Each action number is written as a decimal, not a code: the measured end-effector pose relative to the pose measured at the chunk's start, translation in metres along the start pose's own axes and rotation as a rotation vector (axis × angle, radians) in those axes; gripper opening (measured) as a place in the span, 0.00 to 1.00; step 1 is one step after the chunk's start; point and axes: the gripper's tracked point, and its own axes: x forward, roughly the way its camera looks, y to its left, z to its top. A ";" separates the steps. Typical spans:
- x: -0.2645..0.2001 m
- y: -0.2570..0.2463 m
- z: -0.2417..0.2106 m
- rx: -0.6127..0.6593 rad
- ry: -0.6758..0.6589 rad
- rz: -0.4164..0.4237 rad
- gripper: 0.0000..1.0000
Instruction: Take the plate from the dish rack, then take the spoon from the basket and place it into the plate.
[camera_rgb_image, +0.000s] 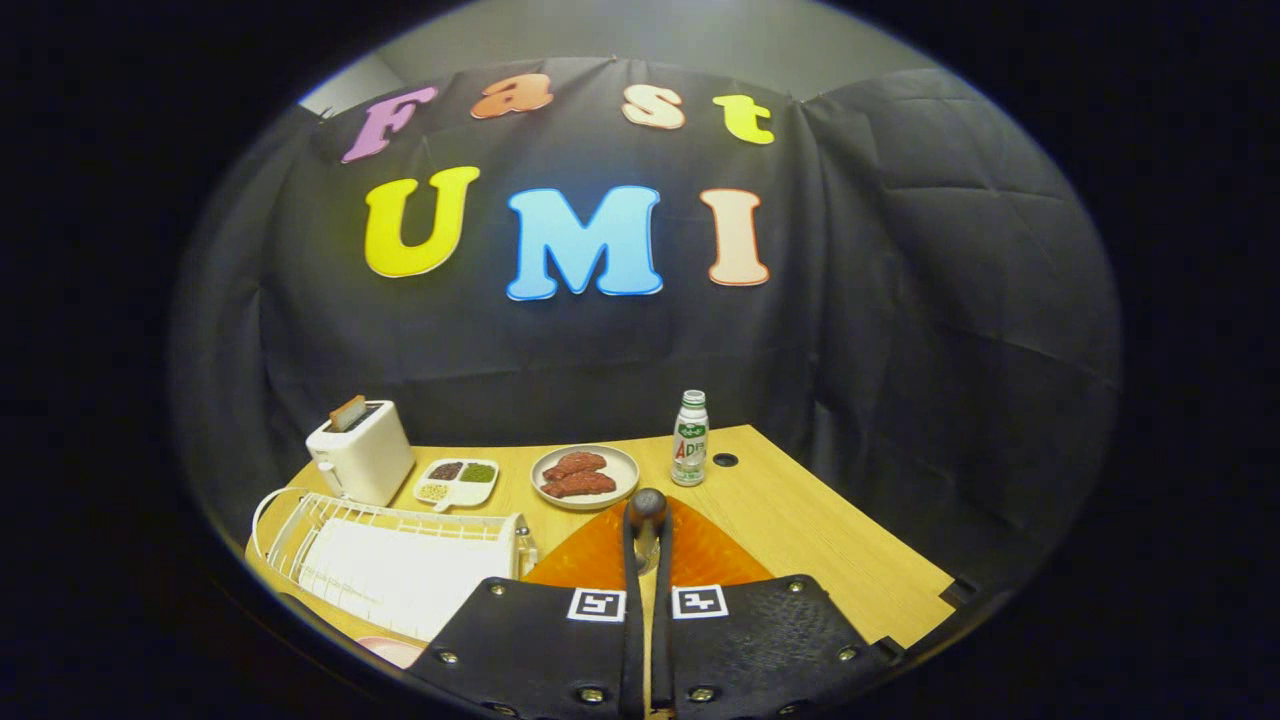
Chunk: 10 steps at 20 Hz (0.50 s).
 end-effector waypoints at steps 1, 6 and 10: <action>-0.009 0.017 0.001 -0.017 -0.001 0.033 0.03; -0.057 0.108 -0.020 -0.057 0.036 0.235 0.03; -0.095 0.163 -0.045 -0.079 0.074 0.359 0.03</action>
